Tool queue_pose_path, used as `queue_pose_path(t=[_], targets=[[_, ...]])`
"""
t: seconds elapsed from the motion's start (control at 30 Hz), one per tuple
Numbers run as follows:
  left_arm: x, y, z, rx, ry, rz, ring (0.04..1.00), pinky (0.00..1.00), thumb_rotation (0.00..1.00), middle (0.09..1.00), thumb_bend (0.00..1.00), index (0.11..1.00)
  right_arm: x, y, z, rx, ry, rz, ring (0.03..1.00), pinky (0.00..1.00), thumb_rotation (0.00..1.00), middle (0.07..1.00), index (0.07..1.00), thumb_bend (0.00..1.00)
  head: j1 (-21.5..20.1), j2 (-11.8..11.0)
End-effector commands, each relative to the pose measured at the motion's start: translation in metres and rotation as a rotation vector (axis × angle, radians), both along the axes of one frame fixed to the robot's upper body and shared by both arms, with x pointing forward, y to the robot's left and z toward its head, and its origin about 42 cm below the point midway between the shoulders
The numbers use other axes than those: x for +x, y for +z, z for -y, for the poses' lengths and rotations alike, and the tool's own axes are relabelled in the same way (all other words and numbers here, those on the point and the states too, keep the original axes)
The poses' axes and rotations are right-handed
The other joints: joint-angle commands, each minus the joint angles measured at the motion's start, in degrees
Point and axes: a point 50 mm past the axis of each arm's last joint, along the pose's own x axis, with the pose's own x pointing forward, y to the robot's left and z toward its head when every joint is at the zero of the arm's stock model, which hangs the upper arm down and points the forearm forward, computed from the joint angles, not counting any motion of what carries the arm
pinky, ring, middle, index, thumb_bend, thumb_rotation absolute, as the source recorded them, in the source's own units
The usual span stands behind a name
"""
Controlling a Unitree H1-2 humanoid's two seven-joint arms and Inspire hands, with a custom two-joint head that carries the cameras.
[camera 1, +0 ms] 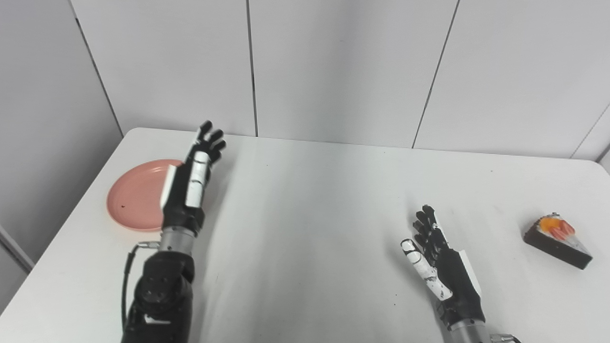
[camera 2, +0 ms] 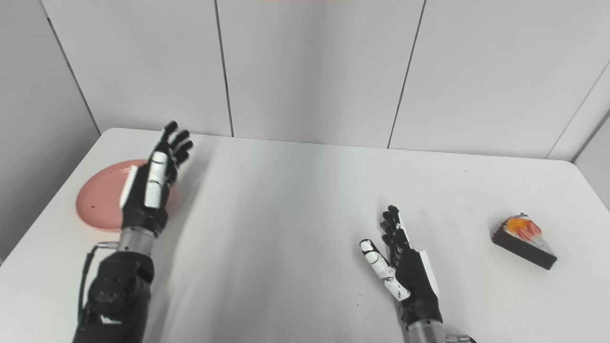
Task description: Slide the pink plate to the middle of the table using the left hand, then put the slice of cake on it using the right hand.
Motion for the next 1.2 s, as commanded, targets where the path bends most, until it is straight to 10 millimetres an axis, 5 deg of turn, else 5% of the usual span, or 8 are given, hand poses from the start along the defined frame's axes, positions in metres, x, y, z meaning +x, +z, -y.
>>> queue_pose_path(t=[0.0, 0.43, 1.17], targets=[[0.010, 0.029, -0.011, 0.005, 0.032, 0.082, 0.883, 0.93, 1.00, 0.882, 0.69, 0.888, 0.002, 0.013, 0.000, 0.009, 0.002, 0.083, 0.967, 1.00, 0.63, 0.973, 1.000, 0.41, 0.3, -0.2], [0.019, 0.049, -0.070, 0.004, 0.214, 0.037, 0.754, 0.74, 1.00, 0.765, 0.67, 0.777, 0.004, 0.011, 0.005, 0.013, -0.003, 0.084, 0.967, 1.00, 0.63, 0.973, 1.000, 0.38, 4.2, -2.2], [0.034, 0.012, -0.141, 0.024, 0.365, -0.049, 0.733, 0.77, 1.00, 0.745, 0.68, 0.760, -0.003, 0.017, 0.009, 0.037, -0.008, 0.088, 0.974, 0.99, 0.56, 0.988, 1.000, 0.25, 8.8, -4.2]])
